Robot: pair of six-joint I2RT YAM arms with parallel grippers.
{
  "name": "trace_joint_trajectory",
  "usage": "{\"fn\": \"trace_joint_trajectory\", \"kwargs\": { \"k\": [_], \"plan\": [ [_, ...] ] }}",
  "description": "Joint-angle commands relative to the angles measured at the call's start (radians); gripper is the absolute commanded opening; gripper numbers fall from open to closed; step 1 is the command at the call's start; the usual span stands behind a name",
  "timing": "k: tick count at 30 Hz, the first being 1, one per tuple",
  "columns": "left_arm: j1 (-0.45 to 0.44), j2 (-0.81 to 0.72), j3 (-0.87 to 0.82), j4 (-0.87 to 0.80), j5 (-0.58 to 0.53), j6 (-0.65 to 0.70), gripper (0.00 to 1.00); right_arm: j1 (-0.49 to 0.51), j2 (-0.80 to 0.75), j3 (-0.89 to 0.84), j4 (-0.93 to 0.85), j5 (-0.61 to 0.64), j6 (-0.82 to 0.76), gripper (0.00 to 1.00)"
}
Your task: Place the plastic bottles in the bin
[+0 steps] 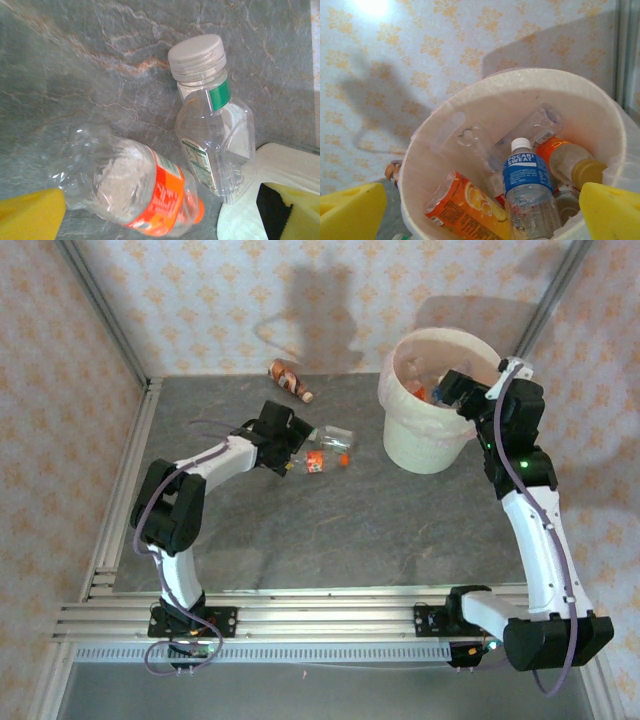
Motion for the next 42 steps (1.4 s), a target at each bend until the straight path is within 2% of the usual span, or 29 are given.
{"fn": "trace_joint_trajectory", "kwargs": {
  "k": [1,4,9,14,19,24,27,30,35,39,42],
  "plan": [
    [-0.002,0.028,-0.015,0.083,0.012,-0.105,1.00,-0.004,-0.006,-0.004,0.003,-0.039,-0.026,0.99],
    [-0.004,0.059,-0.013,0.053,-0.004,-0.145,1.00,-0.004,0.002,0.007,-0.036,-0.027,-0.044,0.99],
    [-0.008,-0.024,-0.011,-0.127,-0.129,-0.103,1.00,-0.004,0.002,0.004,-0.063,-0.032,-0.069,0.99],
    [-0.053,-0.041,-0.042,-0.103,-0.101,-0.094,1.00,-0.003,-0.001,-0.015,-0.031,-0.146,-0.087,0.99],
    [-0.097,0.026,0.076,-0.111,-0.110,0.054,1.00,0.014,-0.011,-0.034,0.021,-0.277,-0.098,0.99],
    [-0.141,0.137,0.245,-0.279,-0.179,0.192,1.00,0.032,-0.028,-0.031,-0.007,-0.341,-0.142,0.99],
    [-0.150,0.180,0.284,-0.348,-0.203,0.199,1.00,0.038,-0.049,-0.053,-0.006,-0.378,-0.158,0.99],
    [-0.149,0.199,0.260,-0.339,-0.212,0.180,0.99,0.043,-0.072,-0.076,0.004,-0.443,-0.178,0.99],
    [-0.150,0.226,0.229,-0.273,-0.205,0.186,0.89,0.054,-0.093,-0.093,0.000,-0.490,-0.224,0.99],
    [-0.150,0.237,0.244,-0.271,-0.210,0.205,0.72,0.060,-0.098,-0.100,0.005,-0.576,-0.248,0.99],
    [-0.151,0.224,0.242,-0.275,-0.227,0.223,0.63,0.074,-0.107,-0.118,0.028,-0.630,-0.264,0.99]
  ]
}}
